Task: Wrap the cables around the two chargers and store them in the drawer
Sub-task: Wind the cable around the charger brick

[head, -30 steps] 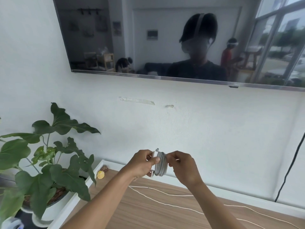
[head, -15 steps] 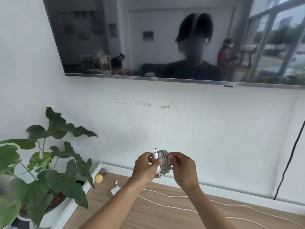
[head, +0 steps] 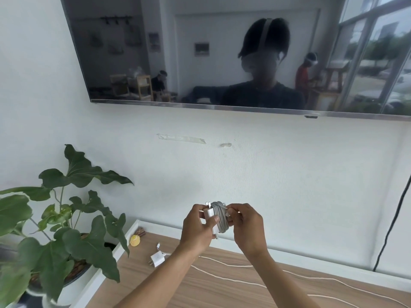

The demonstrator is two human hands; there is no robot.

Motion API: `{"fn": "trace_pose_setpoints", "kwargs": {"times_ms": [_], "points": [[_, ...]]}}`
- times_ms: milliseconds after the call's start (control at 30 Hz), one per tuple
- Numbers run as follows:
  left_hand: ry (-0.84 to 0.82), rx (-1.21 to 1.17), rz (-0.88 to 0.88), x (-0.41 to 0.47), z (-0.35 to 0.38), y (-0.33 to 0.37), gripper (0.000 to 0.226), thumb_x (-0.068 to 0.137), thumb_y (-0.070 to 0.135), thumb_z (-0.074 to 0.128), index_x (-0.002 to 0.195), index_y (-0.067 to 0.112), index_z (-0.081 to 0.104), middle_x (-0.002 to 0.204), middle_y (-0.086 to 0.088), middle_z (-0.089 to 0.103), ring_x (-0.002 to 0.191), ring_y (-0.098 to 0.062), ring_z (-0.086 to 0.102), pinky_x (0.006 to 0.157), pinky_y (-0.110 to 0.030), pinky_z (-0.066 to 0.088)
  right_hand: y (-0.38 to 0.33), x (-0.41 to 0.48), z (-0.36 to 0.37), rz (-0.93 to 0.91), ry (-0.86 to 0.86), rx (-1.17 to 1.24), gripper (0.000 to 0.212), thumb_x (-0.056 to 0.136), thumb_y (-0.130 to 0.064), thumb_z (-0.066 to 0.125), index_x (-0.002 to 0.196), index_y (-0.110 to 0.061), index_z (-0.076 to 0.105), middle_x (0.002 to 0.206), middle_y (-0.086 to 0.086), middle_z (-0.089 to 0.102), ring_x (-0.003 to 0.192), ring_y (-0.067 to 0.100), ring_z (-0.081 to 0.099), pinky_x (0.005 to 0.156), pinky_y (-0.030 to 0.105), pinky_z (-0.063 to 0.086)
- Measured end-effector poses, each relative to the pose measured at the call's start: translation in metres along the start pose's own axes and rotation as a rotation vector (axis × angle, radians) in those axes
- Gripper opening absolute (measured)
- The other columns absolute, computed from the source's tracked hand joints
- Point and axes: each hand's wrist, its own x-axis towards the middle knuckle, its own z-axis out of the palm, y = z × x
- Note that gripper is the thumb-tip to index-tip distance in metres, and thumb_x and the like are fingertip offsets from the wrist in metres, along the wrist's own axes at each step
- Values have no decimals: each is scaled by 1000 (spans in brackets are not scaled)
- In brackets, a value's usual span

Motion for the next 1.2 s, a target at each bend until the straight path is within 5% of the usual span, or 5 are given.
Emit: {"fn": "trace_pose_setpoints", "kwargs": {"times_ms": [300,600,967,1100,1200], "points": [[32,59,18,2,-4,-8,24,87,15,68,106,17,53,97,-6,60,75,-34,69,63,-51,59,6,2,5,-149,-69,-131,26,89,5,50,95,-12,68,82,-2,63,67,13,63,62,32,54],[18,102,27,4,-13,-15,17,88,16,67,102,16,56,96,-5,60,74,-33,69,57,-47,60,-2,11,0,108,-224,18,17,94,-6,51,91,-13,66,70,5,70,56,10,68,59,23,57],[56,-11,-37,7,-13,-25,24,87,13,68,108,13,56,99,-11,59,82,-36,66,59,-48,60,9,4,12,14,-219,-32,18,89,-6,59,95,-17,73,84,-6,70,74,8,66,69,28,55],[-80,-78,-55,8,-15,-23,58,92,7,60,134,41,39,98,-12,50,70,-23,62,59,-37,61,6,5,15,32,-188,-16,22,88,-5,59,93,-20,74,87,-10,72,77,5,66,72,22,53],[-113,-31,-7,11,-15,-22,49,94,8,57,122,48,52,101,-13,43,75,-23,62,64,-41,62,7,4,18,58,-160,-31,22,88,-7,58,91,-21,75,84,-9,72,75,8,66,70,27,53]]}}
